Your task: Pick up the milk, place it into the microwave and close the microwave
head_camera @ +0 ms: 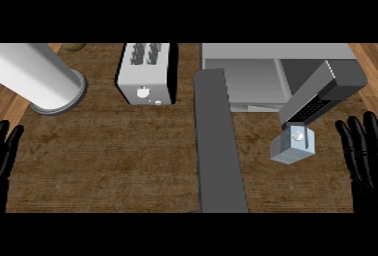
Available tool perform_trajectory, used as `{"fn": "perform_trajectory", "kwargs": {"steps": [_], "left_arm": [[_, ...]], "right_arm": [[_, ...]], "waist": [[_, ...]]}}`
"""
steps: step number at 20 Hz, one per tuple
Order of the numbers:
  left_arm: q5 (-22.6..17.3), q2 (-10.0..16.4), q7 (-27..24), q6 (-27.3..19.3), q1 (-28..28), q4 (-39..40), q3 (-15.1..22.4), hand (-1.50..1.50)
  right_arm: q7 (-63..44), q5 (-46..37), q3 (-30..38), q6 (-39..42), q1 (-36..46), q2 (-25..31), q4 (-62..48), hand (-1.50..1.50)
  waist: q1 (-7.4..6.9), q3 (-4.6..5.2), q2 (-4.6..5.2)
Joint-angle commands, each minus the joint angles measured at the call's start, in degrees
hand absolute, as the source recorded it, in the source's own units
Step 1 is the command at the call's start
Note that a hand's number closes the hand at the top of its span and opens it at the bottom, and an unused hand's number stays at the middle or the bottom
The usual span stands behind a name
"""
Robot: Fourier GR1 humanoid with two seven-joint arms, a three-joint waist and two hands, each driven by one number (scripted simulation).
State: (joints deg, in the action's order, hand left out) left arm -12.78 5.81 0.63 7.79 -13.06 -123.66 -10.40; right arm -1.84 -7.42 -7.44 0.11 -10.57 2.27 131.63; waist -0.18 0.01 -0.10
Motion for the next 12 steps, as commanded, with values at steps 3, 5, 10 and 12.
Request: {"fn": "perform_trajectory", "kwargs": {"steps": [3, 5, 10, 12], "left_arm": [[-3.31, -0.24, -2.09, 3.95, -5.57, -2.74, -3.55, -1.5], [-4.07, 0.14, 0.56, 3.88, -3.81, -3.64, -4.15, -1.5], [-3.66, -1.62, -0.65, 6.57, -7.73, -4.69, -4.85, -1.5], [-8.44, -0.25, -3.04, 9.88, -8.56, -1.76, -8.82, -1.5]], "right_arm": [[4.71, 5.59, 7.23, 3.02, -3.8, 2.41, -3.17, -1.5], [4.65, -2.29, -0.84, 0.21, -6.37, -1.25, -2.65, -1.5], [11.67, 3.58, 5.82, 3.46, -6.43, 1.16, -10.26, -1.5], [13.57, 1.23, 5.57, 0.1, -1.75, -1.48, -17.17, -1.5]], "waist": [[0.04, -0.02, 0.02], [0.13, -0.01, 0.02], [0.14, -0.02, 0.03], [-0.14, 0.0, 0.05]]}}
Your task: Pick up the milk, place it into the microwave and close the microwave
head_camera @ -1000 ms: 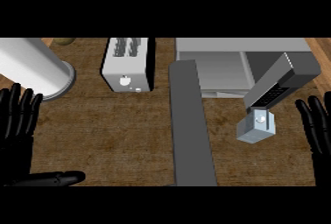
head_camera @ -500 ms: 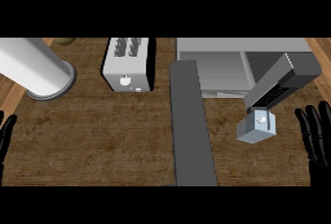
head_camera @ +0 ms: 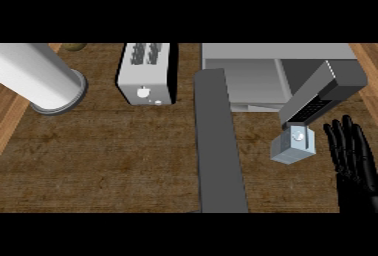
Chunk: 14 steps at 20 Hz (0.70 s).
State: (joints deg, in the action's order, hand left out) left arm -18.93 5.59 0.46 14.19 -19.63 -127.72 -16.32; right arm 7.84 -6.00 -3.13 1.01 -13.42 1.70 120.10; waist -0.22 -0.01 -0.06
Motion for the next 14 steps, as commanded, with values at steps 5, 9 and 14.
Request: {"fn": "perform_trajectory", "kwargs": {"steps": [5, 9, 14], "left_arm": [[-3.42, -1.38, -1.02, 4.27, -5.66, -3.24, -3.95, -1.5], [-5.5, -0.97, 1.65, 5.78, -6.66, -5.65, -4.66, -1.5], [-1.21, -3.16, 0.34, 4.64, -2.06, -1.79, -4.04, -1.5]], "right_arm": [[6.93, 3.58, 7.11, 0.83, 3.07, 1.05, -14.13, -1.5], [10.35, 5.53, 12.68, 0.72, 5.53, 2.94, -20.47, -1.5], [17.51, 6.87, 16.18, 2.93, 6.08, 5.08, -29.79, -1.5]], "waist": [[-0.3, 0.0, 0.01], [-0.33, -0.02, 0.0], [0.11, -0.01, 0.06]]}}
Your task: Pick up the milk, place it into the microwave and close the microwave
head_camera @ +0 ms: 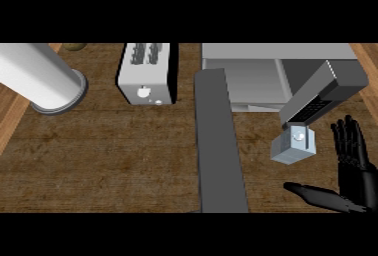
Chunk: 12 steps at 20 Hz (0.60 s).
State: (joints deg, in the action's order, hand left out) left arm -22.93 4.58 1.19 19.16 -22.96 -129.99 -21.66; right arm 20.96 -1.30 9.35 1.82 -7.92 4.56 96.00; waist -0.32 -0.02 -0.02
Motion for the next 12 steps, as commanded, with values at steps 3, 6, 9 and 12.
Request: {"fn": "perform_trajectory", "kwargs": {"steps": [3, 6, 9, 12], "left_arm": [[0.72, -0.31, 1.7, -0.01, 2.33, -0.2, -0.77, -1.5], [-5.03, 0.65, 2.5, 3.88, -0.95, -0.99, -5.37, -1.5], [-6.13, 1.11, 5.8, 1.84, 2.01, -0.89, -6.04, -1.5], [-4.29, 0.32, 6.42, 0.8, 2.93, -1.91, -5.36, -1.5]], "right_arm": [[9.23, 1.17, 4.18, 2.54, 0.82, 2.35, -13.17, -1.5], [12.27, -0.4, 3.64, 1.2, 2.38, 1.5, -16.34, -1.5], [15.52, -0.96, 3.59, 1.26, 4.62, 1.59, -22.2, -1.5], [17.8, -1.72, 4.63, 0.66, 11.41, 2.79, -31.57, -1.5]], "waist": [[0.14, -0.01, 0.03], [-0.03, 0.01, -0.02], [0.03, 0.0, 0.0], [-0.21, -0.01, 0.05]]}}
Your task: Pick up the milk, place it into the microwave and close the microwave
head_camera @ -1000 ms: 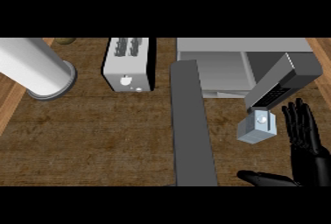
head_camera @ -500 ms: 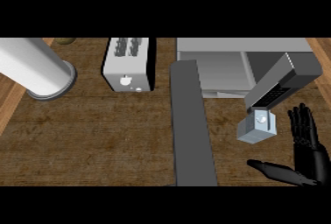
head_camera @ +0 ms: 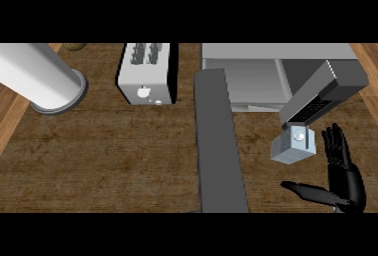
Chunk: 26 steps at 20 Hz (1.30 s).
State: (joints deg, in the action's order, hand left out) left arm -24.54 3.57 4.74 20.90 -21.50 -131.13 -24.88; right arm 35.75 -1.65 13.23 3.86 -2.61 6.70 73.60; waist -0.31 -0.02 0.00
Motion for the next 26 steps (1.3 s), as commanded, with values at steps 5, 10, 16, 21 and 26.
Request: {"fn": "perform_trajectory", "kwargs": {"steps": [5, 10, 16, 21, 26], "left_arm": [[-3.78, -1.54, -3.4, 5.7, -4.07, 1.04, -4.74, -1.5], [-0.73, -3.38, -1.95, 5.99, -1.93, 0.39, -2.86, -1.5], [-3.7, -3.5, 1.22, 6.09, -4.54, -3.48, -3.87, -1.5], [0.33, -3.53, -1.23, 4.77, -0.97, 1.26, -1.51, -1.5], [-0.97, -3.53, -1.12, 5.84, -0.92, 0.5, -3.5, -1.5]], "right_arm": [[13.07, -1.59, 2.63, 0.64, 6.78, 3.03, -20.73, -1.5], [11.45, -2.14, 2.46, -3.72, 11.26, 2.63, -22.88, -1.5], [17.77, -1.71, 4.03, -2.42, 15.66, 5.82, -33.61, -1.5], [28.02, -3.48, 5.26, -1.86, 24.14, 7.01, -51.14, 1.5], [31.98, -6.8, 2.39, -8.94, 23.26, 3.99, -46.29, 1.5]], "waist": [[-0.4, -0.01, 0.02], [-0.14, 0.01, 0.0], [-0.23, 0.01, -0.03], [-0.7, -0.07, 0.25], [-0.52, -0.05, 0.16]]}}
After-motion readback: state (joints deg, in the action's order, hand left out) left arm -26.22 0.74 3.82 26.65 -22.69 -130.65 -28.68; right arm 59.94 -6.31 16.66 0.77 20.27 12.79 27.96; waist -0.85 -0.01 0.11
